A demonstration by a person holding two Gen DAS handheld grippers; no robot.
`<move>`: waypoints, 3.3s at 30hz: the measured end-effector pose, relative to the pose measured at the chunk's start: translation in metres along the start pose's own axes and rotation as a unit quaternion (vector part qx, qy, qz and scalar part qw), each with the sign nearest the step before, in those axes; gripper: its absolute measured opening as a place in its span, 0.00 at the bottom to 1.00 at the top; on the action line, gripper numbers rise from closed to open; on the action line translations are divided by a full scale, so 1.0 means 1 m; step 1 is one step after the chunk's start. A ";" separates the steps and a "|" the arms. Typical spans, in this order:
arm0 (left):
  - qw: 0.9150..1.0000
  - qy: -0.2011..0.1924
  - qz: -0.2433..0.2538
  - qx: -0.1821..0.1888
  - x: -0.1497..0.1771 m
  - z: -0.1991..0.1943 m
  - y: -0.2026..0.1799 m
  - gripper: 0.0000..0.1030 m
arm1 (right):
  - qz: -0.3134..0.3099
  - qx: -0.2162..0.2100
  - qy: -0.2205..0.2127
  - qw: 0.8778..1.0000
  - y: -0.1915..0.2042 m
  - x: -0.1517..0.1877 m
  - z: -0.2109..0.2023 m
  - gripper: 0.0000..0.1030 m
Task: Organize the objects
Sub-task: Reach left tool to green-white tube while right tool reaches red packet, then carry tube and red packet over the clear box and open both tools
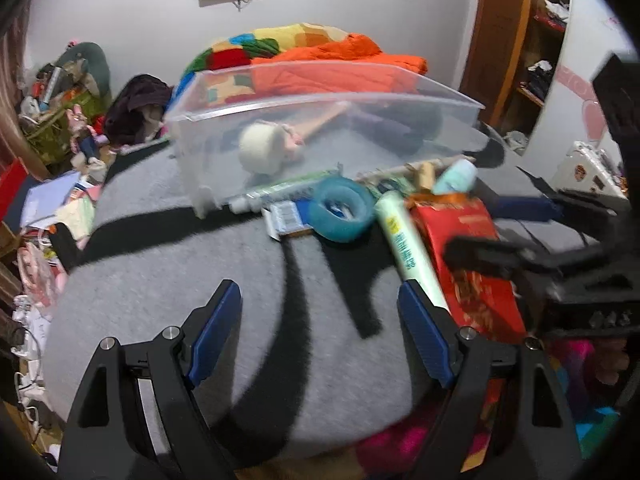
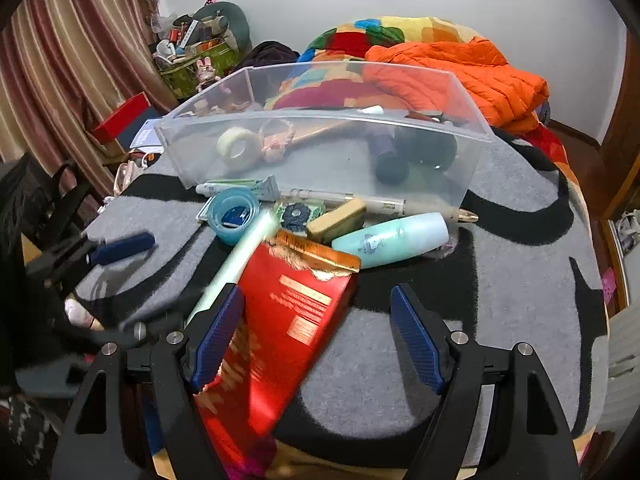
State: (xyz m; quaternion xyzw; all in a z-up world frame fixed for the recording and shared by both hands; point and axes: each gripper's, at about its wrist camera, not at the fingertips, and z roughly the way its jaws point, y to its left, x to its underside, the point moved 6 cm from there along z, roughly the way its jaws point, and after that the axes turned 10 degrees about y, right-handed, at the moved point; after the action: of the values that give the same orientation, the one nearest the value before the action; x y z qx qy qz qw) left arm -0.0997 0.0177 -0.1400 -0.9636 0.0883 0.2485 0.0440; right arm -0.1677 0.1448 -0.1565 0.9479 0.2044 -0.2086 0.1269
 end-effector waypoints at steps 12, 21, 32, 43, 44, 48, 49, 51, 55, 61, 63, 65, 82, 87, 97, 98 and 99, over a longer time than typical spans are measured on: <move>1.000 -0.006 -0.026 -0.005 0.002 -0.011 0.008 0.79 | -0.004 0.008 -0.002 1.000 0.011 -0.008 0.007 0.71; 0.999 -0.005 -0.026 0.017 0.000 -0.018 -0.004 0.79 | 0.038 -0.020 -0.001 0.999 -0.010 0.000 0.005 0.60; 0.999 0.007 -0.023 0.021 -0.012 0.007 -0.034 0.69 | 0.031 0.016 -0.009 0.999 -0.038 0.023 -0.017 0.59; 1.000 -0.020 0.000 -0.004 -0.013 0.007 -0.042 0.14 | 0.061 0.011 -0.043 0.997 -0.054 0.019 -0.040 0.57; 1.000 -0.018 -0.004 0.005 -0.013 0.006 -0.040 0.14 | 0.062 0.010 -0.050 0.997 -0.054 0.016 -0.045 0.57; 0.999 -0.023 -0.018 0.023 -0.011 -0.005 -0.035 0.14 | 0.065 0.008 -0.073 0.995 -0.053 0.005 -0.058 0.56; 0.999 -0.028 -0.021 0.024 -0.012 -0.010 -0.033 0.14 | 0.064 0.008 -0.078 0.995 -0.052 0.002 -0.061 0.56; 0.999 -0.038 -0.027 0.027 -0.014 -0.020 -0.029 0.14 | 0.060 0.011 -0.094 0.994 -0.049 -0.006 -0.070 0.56; 0.997 -0.064 -0.038 0.023 -0.022 -0.040 -0.021 0.14 | 0.041 0.021 -0.122 0.991 -0.042 -0.022 -0.083 0.56; 0.994 -0.096 -0.047 0.016 -0.042 -0.060 -0.006 0.14 | 0.028 0.033 -0.162 0.986 -0.037 -0.048 -0.102 0.56; 0.993 -0.106 -0.050 0.011 -0.050 -0.064 -0.001 0.14 | 0.029 0.036 -0.176 0.983 -0.038 -0.058 -0.109 0.56; 0.993 -0.112 -0.048 0.005 -0.060 -0.065 0.003 0.14 | 0.032 0.037 -0.190 0.981 -0.039 -0.070 -0.115 0.56; 0.994 -0.100 -0.053 -0.006 -0.124 -0.037 0.037 0.14 | 0.067 0.022 -0.183 0.981 -0.051 -0.161 -0.081 0.56; 0.995 -0.080 -0.051 0.002 -0.133 -0.019 0.042 0.14 | 0.059 0.030 -0.146 0.987 -0.045 -0.169 -0.043 0.56; 0.997 -0.067 -0.046 0.011 -0.135 -0.003 0.042 0.15 | 0.016 0.042 -0.084 0.995 -0.034 -0.163 0.003 0.52; 0.997 -0.068 -0.044 0.010 -0.135 -0.004 0.041 0.15 | 0.010 0.044 -0.078 0.996 -0.032 -0.161 0.006 0.52; 0.997 -0.069 -0.041 0.009 -0.135 -0.005 0.039 0.15 | 0.006 0.045 -0.075 0.996 -0.032 -0.160 0.008 0.52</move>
State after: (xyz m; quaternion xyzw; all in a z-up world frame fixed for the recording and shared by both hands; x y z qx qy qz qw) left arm -0.2208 -0.0013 -0.0713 -0.9464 0.0478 0.3119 0.0689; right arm -0.3168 0.1168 -0.0967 0.9356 0.1791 -0.2872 0.1002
